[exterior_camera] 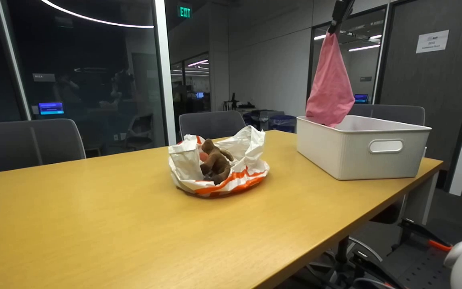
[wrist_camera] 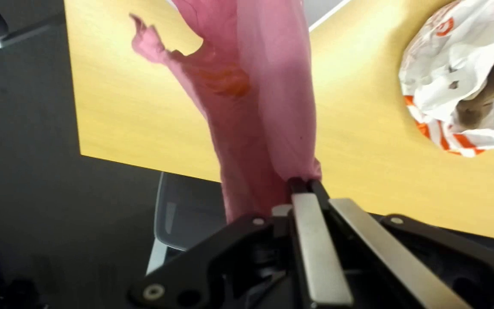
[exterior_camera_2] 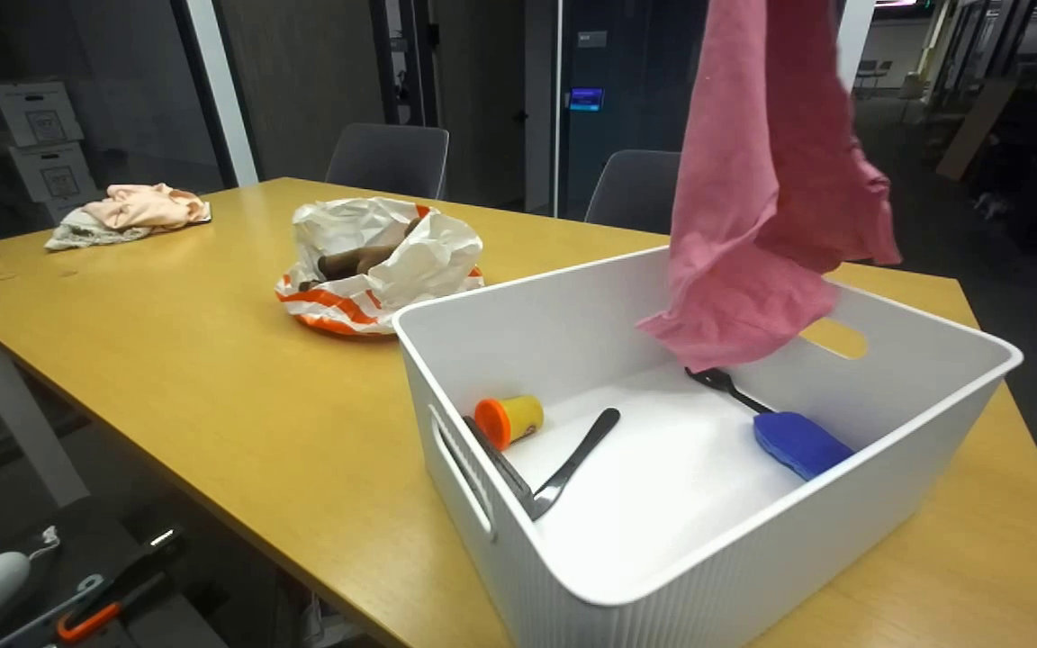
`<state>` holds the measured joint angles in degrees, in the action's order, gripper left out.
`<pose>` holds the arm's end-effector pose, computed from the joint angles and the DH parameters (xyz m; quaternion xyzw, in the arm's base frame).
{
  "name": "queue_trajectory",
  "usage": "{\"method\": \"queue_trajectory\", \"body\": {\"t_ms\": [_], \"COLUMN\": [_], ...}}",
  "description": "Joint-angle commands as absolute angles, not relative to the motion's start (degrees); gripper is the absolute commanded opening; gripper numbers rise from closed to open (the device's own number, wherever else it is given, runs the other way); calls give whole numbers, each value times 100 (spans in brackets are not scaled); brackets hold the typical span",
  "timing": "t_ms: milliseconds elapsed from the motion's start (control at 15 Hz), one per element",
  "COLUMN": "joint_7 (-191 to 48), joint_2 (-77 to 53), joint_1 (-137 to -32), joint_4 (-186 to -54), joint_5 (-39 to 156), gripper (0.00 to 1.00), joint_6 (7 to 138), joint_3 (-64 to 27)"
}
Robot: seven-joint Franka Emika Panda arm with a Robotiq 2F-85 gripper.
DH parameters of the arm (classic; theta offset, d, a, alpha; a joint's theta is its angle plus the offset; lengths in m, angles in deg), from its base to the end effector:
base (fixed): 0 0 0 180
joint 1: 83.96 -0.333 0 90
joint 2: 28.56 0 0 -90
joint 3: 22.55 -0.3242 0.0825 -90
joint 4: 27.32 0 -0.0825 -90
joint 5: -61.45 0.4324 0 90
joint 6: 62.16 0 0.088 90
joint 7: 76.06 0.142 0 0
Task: Put the plush toy and the pink shirt into the carrier bag
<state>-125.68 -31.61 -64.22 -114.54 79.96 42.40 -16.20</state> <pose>0.5706 -0.2409 0.6906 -0.9531 -0.1855 -0.2379 0.0218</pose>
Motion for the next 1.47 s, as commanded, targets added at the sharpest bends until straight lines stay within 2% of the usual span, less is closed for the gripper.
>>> {"method": "queue_trajectory", "body": {"t_ms": [0, 267, 667, 933, 1067, 1333, 1400], "joint_7": [-13223, -13668, -13719, -13640, -13861, -14302, -14324], "joint_2": [-4116, -5238, -6752, -7491, -7749, -7532, -6759], "joint_1": [-6862, -7382, -8189, -8783, -8729, -9102, -9108], "joint_4": [-12325, -13618, -15641, -17075, -17827, -18882, -18458], "joint_5": [8001, 7684, 7940, 8375, 8857, 9910, 10100], "gripper": [1, 1, 1, 1, 1, 1, 1], "joint_6": [3882, 3573, 4280, 5585, 6418, 8167, 8560], "joint_3": [-1404, -1397, -1590, -1845, -2352, -3347, -3701]}}
